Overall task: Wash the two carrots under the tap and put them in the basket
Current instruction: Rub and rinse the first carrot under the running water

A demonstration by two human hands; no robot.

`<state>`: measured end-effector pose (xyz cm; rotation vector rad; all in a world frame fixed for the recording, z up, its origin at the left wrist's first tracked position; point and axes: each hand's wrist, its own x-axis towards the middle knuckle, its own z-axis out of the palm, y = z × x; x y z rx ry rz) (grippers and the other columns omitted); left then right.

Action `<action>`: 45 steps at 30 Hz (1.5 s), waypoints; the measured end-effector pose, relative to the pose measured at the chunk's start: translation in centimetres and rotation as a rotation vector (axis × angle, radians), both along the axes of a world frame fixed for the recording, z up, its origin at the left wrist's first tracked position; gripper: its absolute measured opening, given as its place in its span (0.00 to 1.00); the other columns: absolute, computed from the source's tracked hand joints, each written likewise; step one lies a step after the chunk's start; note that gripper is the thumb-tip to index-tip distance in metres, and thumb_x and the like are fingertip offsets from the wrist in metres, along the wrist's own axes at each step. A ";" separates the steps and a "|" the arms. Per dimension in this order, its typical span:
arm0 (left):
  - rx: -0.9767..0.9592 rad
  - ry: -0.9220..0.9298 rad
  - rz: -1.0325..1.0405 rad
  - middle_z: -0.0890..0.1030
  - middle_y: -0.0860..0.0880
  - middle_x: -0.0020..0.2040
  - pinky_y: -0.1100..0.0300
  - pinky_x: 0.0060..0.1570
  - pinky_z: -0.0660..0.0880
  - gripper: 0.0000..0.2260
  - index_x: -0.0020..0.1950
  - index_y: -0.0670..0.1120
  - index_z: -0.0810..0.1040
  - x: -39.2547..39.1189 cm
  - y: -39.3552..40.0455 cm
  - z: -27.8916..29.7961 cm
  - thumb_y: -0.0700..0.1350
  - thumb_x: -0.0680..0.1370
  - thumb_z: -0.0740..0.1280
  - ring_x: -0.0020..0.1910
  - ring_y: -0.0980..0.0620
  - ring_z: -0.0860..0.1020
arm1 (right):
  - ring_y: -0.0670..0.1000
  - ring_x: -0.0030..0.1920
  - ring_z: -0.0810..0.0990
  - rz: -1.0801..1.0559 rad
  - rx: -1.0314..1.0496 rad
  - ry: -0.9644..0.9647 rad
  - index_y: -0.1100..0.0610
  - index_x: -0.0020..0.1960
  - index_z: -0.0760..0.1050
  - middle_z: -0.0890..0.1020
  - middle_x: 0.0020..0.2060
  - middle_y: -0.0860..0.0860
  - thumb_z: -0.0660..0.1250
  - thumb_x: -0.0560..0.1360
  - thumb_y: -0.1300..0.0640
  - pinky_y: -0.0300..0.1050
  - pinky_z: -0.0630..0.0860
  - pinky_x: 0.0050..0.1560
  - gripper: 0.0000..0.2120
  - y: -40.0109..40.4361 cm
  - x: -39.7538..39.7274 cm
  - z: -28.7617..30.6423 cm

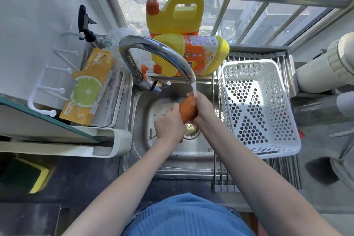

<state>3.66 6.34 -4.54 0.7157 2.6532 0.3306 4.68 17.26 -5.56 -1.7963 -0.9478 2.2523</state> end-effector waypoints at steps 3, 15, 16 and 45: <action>0.010 -0.089 0.050 0.81 0.48 0.49 0.57 0.39 0.67 0.14 0.57 0.48 0.71 -0.5 0.0 0.1 0.43 0.71 0.67 0.49 0.43 0.80 | 0.49 0.38 0.79 0.191 0.069 0.146 0.57 0.42 0.80 0.80 0.37 0.52 0.68 0.77 0.51 0.46 0.77 0.43 0.10 -0.1 1.1 -0.2; -0.079 -0.267 0.086 0.80 0.50 0.38 0.59 0.31 0.64 0.16 0.50 0.47 0.78 0.2 0.9 0.1 0.42 0.62 0.68 0.41 0.44 0.80 | 0.51 0.51 0.78 0.261 0.307 0.085 0.52 0.57 0.69 0.77 0.47 0.51 0.66 0.77 0.48 0.54 0.79 0.55 0.13 -1.8 2.8 -1.0; -0.073 -0.237 0.080 0.80 0.48 0.42 0.58 0.33 0.65 0.18 0.54 0.46 0.76 0.5 0.9 0.3 0.40 0.64 0.69 0.42 0.43 0.79 | 0.52 0.47 0.79 0.179 0.306 0.042 0.53 0.51 0.71 0.78 0.44 0.51 0.64 0.76 0.47 0.53 0.79 0.51 0.10 -1.9 2.0 -0.9; 0.556 -1.387 0.627 0.69 0.47 0.28 0.70 0.18 0.63 0.06 0.40 0.41 0.69 -0.8 1.5 1.7 0.32 0.75 0.61 0.18 0.58 0.67 | 0.52 0.52 0.77 0.465 0.588 0.162 0.46 0.60 0.66 0.75 0.50 0.48 0.60 0.81 0.51 0.51 0.78 0.53 0.08 -0.9 2.5 2.2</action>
